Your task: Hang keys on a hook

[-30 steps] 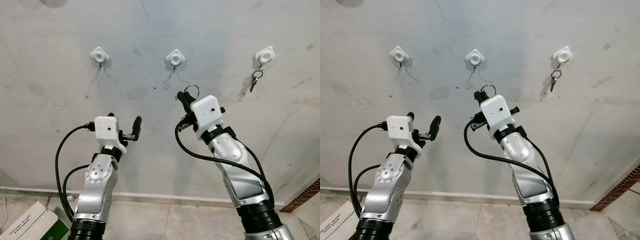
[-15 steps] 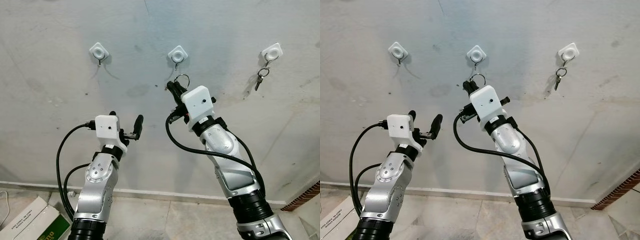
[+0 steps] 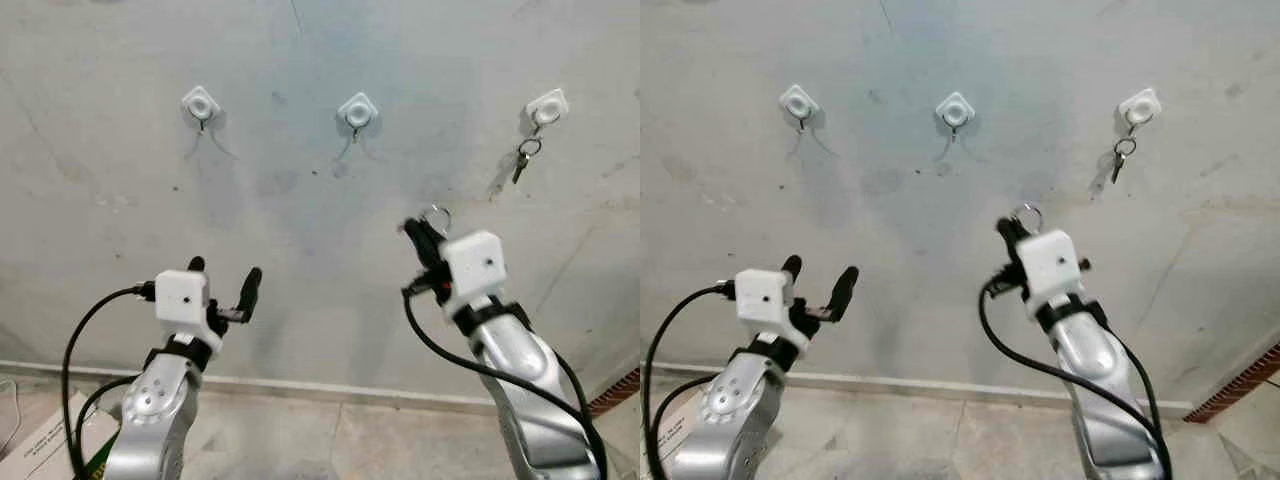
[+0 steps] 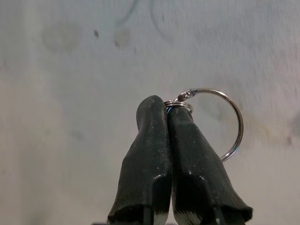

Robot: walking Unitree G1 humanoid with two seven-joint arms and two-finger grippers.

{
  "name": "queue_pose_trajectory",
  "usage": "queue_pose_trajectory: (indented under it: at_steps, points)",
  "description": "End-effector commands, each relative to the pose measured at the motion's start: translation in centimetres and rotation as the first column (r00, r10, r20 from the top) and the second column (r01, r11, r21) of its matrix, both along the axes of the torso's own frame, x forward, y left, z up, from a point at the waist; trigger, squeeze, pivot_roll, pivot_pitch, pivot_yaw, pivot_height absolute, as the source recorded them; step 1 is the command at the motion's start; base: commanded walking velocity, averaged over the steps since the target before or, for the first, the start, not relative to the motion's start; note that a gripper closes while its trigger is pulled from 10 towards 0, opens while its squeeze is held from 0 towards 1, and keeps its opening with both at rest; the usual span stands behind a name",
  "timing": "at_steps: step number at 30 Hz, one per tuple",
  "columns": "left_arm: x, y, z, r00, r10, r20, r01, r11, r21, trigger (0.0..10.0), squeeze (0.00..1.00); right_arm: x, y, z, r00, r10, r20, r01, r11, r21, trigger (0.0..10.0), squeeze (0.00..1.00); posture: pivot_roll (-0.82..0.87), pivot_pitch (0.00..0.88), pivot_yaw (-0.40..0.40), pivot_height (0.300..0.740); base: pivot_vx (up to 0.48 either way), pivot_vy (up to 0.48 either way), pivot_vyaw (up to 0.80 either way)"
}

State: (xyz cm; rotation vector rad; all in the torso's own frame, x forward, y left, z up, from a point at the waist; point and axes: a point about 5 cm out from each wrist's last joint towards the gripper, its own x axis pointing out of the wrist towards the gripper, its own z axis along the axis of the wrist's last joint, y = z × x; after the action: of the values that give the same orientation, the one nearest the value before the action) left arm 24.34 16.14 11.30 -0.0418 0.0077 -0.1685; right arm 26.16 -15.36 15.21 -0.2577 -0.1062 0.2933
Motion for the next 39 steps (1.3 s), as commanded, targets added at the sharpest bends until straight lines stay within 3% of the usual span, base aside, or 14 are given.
queue_pose_trajectory:
  at_steps: [1,11,33,39]
  points:
    - [-0.75,0.80,0.13,1.000,0.003,-0.010,-0.003,1.000,0.013,10.0,0.00,-1.00,-0.71,0.52,1.000,-0.010,-0.007,0.010,1.000,0.015,10.0,0.00,-0.05,0.026,0.042,0.740,0.000,0.000,0.00]
    - [-0.83,0.22,0.63,0.999,-0.044,-0.013,0.044,0.999,0.002,10.0,0.00,-1.26,-0.55,1.04,1.000,0.005,-0.022,-0.005,1.000,0.001,10.0,0.00,-0.05,0.022,0.044,0.740,0.111,0.000,0.00]
    - [-1.02,0.11,0.54,0.998,-0.052,-0.031,0.052,0.999,-0.004,10.0,0.00,-1.56,-0.13,1.02,0.999,0.027,-0.042,-0.027,1.000,-0.002,10.0,0.00,-0.05,0.015,0.043,0.740,0.299,0.000,0.00]
    - [-1.05,0.29,0.53,0.999,-0.034,-0.032,0.034,0.999,-0.003,10.0,0.00,-1.55,0.02,1.02,0.998,0.033,-0.044,-0.034,0.999,-0.001,10.0,0.00,-0.05,0.015,0.043,0.740,0.040,0.000,0.00]
